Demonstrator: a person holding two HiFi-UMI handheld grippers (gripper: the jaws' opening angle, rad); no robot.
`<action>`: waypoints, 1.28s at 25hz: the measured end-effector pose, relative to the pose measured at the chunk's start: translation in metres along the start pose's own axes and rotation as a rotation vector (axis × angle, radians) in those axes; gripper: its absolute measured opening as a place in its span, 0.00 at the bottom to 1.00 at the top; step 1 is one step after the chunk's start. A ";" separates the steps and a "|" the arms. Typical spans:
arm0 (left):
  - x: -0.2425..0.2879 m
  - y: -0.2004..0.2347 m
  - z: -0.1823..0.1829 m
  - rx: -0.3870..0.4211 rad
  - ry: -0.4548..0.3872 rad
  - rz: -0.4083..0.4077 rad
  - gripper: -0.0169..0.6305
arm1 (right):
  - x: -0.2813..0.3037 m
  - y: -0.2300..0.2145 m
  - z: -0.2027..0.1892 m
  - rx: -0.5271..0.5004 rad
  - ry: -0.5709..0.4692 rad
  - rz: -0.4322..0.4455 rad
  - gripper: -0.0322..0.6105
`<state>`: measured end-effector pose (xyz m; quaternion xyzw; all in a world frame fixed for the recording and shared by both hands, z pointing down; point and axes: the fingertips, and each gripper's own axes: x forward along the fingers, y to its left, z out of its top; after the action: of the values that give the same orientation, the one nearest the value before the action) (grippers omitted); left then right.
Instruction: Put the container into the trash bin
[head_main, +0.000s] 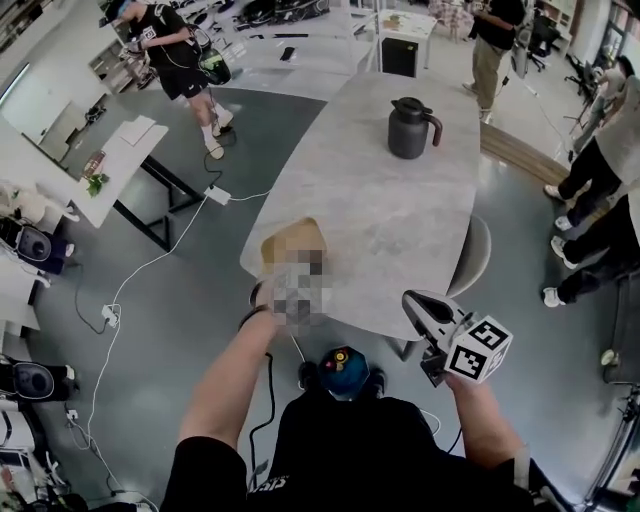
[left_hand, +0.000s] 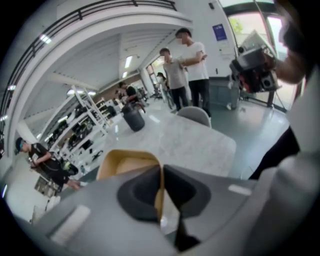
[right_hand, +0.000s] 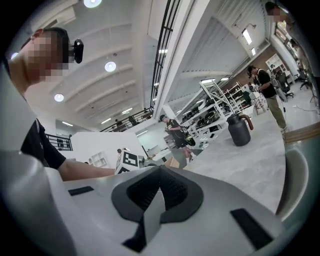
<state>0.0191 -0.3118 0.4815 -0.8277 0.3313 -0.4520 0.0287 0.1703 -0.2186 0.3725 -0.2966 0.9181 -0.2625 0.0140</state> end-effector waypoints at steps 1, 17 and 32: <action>-0.010 -0.001 0.002 -0.006 -0.009 0.012 0.07 | 0.000 0.004 0.000 -0.007 0.002 0.010 0.04; -0.184 -0.058 -0.030 -0.172 -0.261 0.077 0.07 | 0.012 0.124 -0.036 -0.038 -0.053 -0.024 0.04; -0.261 -0.115 -0.125 -0.195 -0.313 -0.078 0.07 | 0.003 0.221 -0.121 0.007 -0.060 -0.182 0.04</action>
<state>-0.1137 -0.0404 0.4045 -0.8990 0.3328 -0.2842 -0.0179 0.0272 -0.0111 0.3685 -0.3865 0.8855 -0.2571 0.0185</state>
